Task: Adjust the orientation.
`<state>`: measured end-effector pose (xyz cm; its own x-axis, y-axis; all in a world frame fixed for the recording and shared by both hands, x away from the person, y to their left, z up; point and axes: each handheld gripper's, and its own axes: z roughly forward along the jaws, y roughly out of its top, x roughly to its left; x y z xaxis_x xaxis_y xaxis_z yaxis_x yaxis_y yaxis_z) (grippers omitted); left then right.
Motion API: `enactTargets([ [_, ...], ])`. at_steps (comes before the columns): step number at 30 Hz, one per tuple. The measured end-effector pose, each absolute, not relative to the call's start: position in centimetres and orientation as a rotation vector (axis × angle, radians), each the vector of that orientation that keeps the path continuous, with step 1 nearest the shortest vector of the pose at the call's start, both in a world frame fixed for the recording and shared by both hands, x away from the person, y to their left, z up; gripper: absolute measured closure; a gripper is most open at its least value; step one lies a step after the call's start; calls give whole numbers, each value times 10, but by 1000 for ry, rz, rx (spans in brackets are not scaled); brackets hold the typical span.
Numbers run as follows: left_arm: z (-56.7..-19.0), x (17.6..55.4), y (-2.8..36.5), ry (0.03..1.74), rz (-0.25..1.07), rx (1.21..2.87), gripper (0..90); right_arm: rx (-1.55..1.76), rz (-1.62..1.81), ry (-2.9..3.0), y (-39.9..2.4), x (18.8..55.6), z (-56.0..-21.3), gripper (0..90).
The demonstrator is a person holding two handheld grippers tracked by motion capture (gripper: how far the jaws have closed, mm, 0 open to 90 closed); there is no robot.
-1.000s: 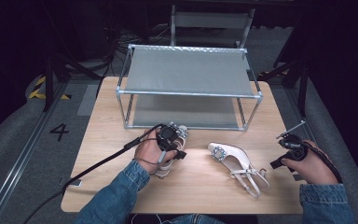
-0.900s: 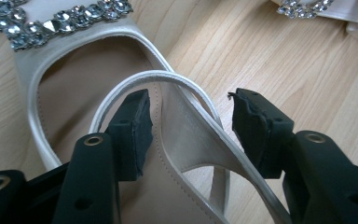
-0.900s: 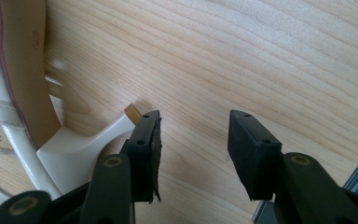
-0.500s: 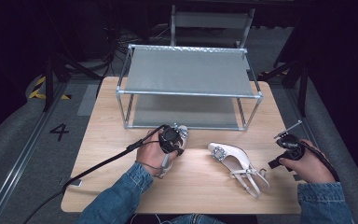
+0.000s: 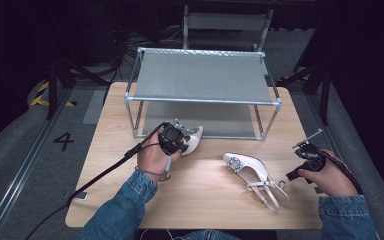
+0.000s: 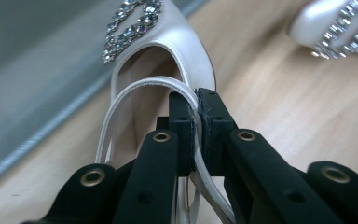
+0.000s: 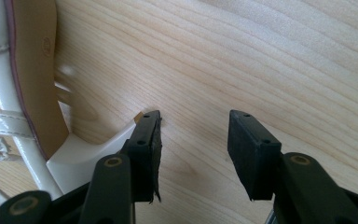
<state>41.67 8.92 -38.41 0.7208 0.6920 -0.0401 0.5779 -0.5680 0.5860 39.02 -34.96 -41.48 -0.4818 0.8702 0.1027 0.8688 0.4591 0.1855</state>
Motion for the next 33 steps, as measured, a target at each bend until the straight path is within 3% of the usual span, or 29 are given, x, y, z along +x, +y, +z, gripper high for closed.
enactTargets([
  [19, -403, 470, 100, 1037, 426, 2233, 845, 1647, 344, 2674, -357, 378, -420, 552],
  [25, -411, 480, 98, 1032, 398, 2235, 836, 1664, 337, 2665, -360, 373, -422, 552],
  [33, -406, 477, 98, 1016, 344, 2187, 585, 1664, 326, 2663, -361, 373, -422, 551],
])
